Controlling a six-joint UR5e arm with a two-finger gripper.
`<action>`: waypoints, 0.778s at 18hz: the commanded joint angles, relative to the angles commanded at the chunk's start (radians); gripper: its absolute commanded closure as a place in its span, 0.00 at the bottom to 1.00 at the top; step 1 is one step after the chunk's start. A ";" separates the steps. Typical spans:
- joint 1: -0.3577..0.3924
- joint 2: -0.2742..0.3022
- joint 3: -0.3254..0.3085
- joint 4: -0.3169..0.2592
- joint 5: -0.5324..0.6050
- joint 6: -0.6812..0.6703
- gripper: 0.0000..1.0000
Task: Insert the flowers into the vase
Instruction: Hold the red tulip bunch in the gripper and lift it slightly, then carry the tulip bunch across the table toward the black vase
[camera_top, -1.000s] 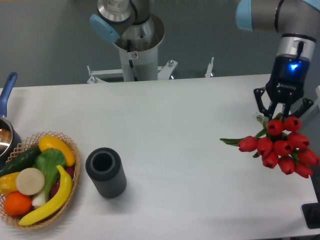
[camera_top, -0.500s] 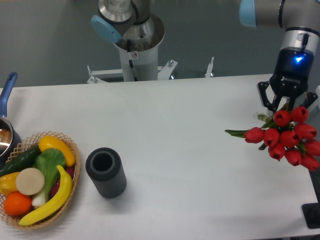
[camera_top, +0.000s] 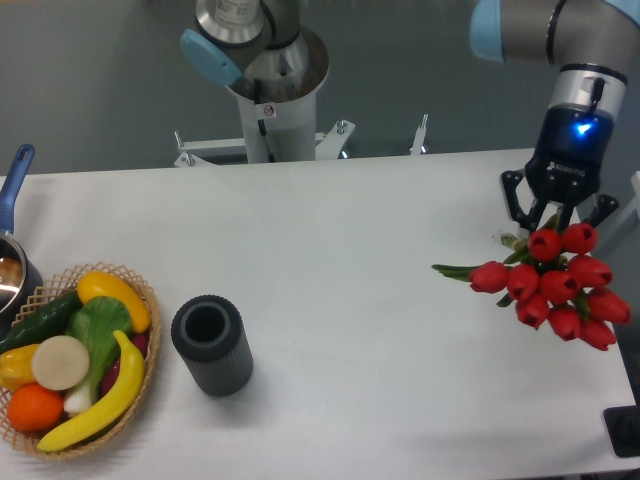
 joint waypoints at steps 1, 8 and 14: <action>-0.009 0.000 0.002 0.000 -0.014 0.000 0.70; -0.083 -0.006 -0.001 0.006 -0.199 0.017 0.70; -0.212 -0.009 -0.052 0.008 -0.345 0.127 0.70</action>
